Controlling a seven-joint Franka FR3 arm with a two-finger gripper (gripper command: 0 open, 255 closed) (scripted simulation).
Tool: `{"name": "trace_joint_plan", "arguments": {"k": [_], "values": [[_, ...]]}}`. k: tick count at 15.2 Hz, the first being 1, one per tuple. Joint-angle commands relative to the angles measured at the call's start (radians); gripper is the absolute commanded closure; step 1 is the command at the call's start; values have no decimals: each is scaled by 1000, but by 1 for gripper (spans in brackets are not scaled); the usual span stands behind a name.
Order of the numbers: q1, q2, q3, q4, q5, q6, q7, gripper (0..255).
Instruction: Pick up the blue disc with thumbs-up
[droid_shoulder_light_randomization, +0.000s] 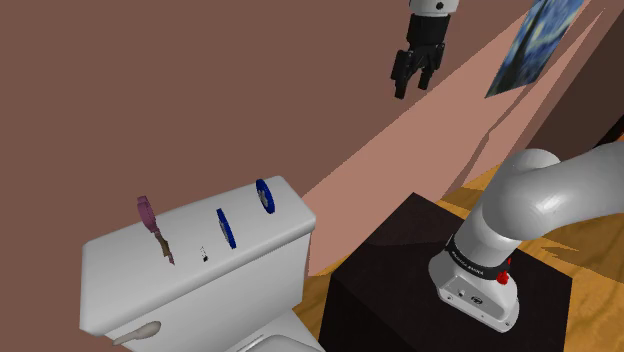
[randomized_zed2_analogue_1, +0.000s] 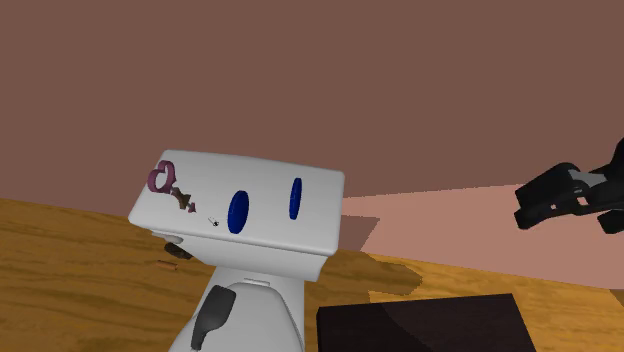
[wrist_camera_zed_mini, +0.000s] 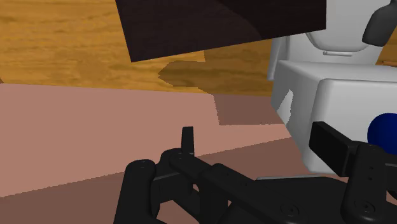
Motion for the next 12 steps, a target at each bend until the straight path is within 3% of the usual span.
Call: {"name": "trace_joint_plan", "arguments": {"k": [1, 12], "values": [[0, 0, 0, 0, 0, 0, 0, 0], [63, 233, 163, -12, 140, 215, 224, 0]]}}
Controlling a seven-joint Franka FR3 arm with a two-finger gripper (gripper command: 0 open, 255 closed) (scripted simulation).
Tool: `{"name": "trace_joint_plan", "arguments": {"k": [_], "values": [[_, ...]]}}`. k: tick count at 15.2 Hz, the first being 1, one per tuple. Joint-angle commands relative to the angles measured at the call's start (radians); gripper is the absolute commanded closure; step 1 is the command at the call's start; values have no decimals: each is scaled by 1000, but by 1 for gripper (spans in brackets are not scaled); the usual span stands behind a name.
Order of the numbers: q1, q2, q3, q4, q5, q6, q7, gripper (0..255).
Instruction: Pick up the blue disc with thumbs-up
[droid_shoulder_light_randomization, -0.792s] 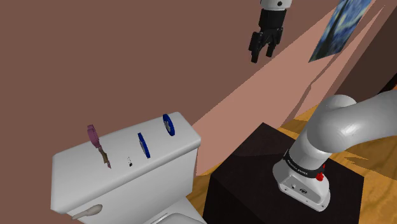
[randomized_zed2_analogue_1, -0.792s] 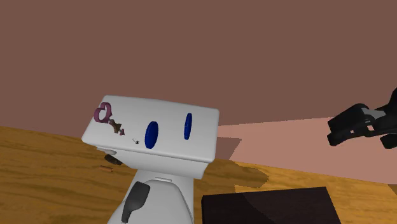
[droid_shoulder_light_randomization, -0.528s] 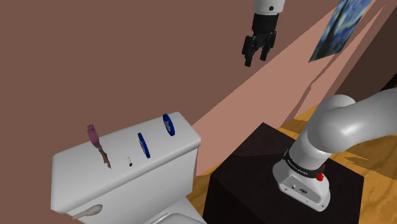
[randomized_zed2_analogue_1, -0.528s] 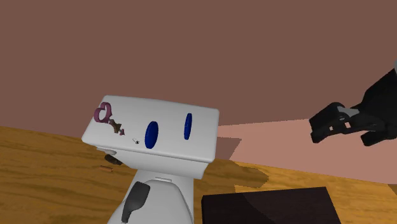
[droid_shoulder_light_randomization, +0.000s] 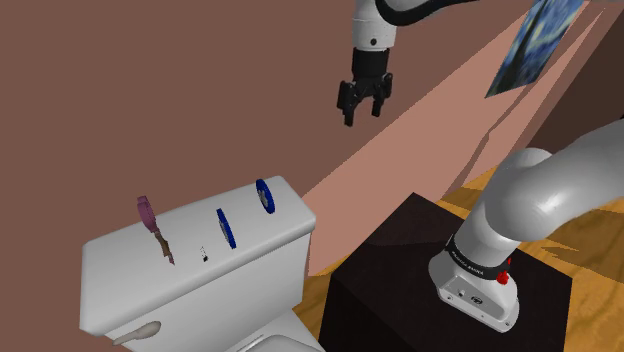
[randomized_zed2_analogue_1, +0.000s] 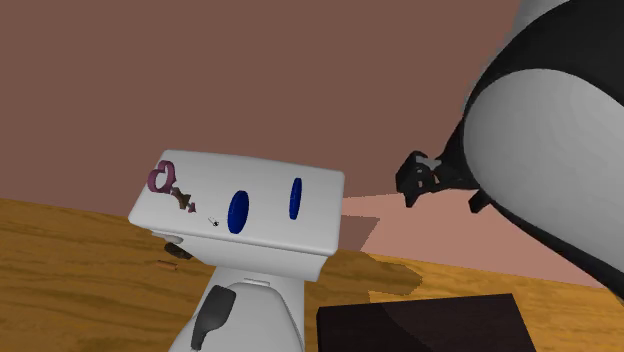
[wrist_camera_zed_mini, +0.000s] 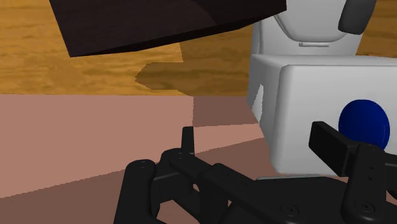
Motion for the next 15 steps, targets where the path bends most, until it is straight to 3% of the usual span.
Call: {"name": "trace_joint_plan", "arguments": {"k": [1, 8, 15], "values": [[11, 48, 28, 10, 21, 36, 39, 0], [42, 262, 118, 90, 62, 162, 171, 0], [72, 505, 190, 232, 55, 258, 305, 0]]}}
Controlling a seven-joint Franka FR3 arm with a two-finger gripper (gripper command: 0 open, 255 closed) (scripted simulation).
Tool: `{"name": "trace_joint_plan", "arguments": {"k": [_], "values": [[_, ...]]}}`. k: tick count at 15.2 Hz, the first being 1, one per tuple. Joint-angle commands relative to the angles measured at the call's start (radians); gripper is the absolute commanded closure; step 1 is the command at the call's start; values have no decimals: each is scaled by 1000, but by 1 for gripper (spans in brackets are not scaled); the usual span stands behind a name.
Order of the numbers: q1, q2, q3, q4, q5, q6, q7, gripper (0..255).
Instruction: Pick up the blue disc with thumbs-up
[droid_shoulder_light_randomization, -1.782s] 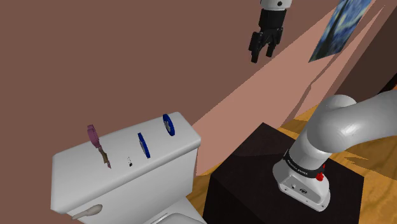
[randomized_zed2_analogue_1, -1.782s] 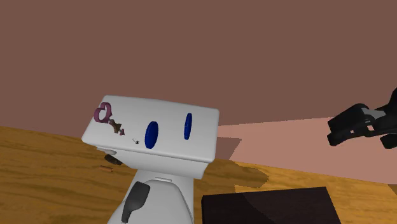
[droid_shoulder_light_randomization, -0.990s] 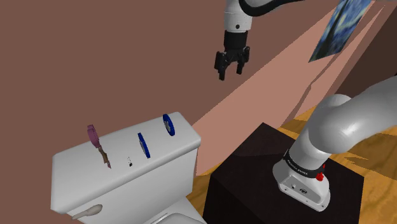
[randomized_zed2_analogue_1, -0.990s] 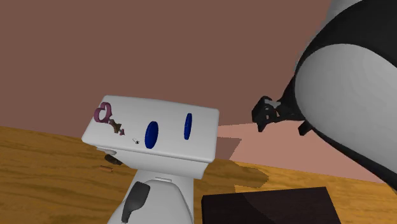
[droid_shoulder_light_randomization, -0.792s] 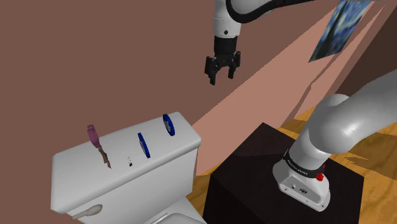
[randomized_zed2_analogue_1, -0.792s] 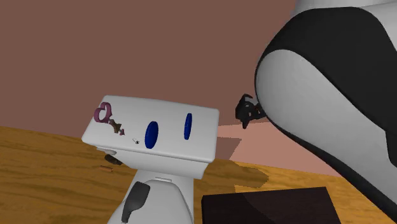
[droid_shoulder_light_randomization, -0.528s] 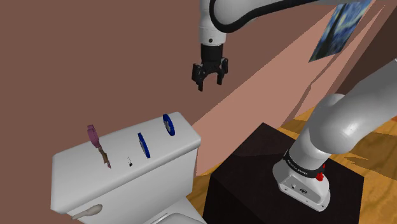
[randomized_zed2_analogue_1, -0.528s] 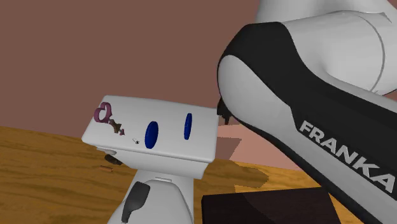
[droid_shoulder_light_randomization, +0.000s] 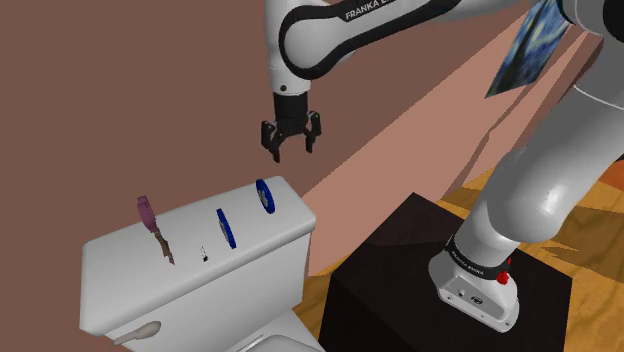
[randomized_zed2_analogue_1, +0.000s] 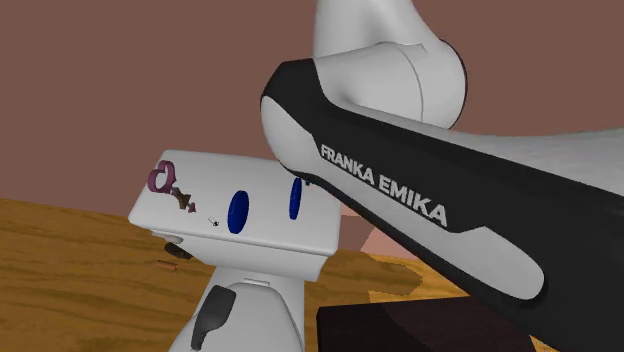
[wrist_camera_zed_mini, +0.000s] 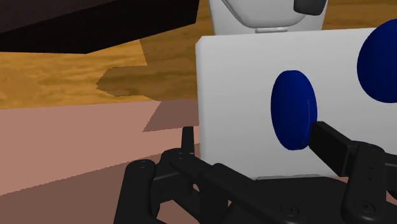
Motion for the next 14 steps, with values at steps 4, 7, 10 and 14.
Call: {"name": "trace_joint_plan", "arguments": {"k": [4, 7, 10, 14], "values": [[31, 185, 38, 128, -28, 52, 101, 0], [51, 272, 47, 200, -46, 64, 143, 0], [53, 289, 46, 179, -51, 101, 144, 0], [56, 319, 44, 151, -59, 157, 146, 0]]}}
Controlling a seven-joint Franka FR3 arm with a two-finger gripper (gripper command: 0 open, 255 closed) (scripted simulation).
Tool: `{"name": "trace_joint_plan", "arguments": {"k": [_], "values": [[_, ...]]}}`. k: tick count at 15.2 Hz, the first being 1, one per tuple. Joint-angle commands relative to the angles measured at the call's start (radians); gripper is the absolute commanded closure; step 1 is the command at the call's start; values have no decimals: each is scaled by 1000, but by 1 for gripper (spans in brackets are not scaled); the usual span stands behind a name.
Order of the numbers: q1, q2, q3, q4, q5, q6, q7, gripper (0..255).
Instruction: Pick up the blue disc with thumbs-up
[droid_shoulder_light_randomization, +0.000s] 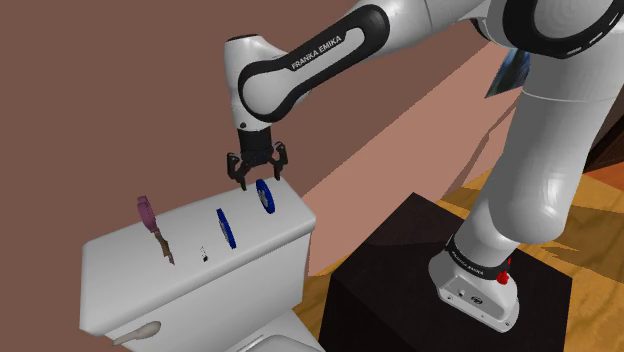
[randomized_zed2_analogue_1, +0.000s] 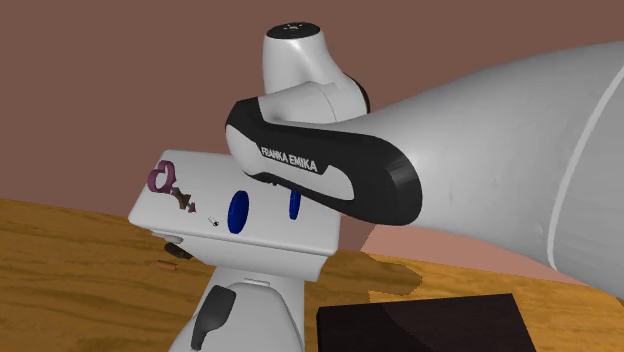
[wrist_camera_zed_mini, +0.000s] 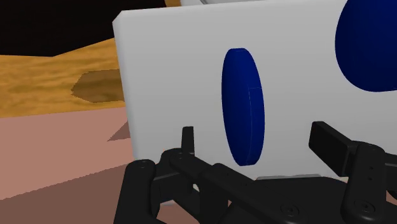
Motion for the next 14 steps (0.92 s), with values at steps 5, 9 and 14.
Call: {"name": "trace_joint_plan", "arguments": {"k": [5, 9, 14], "values": [[0, 10, -1, -6, -3, 16, 0, 255], [0, 10, -1, -6, -3, 16, 0, 255], [-1, -5, 0, 4, 1, -8, -1, 255]]}}
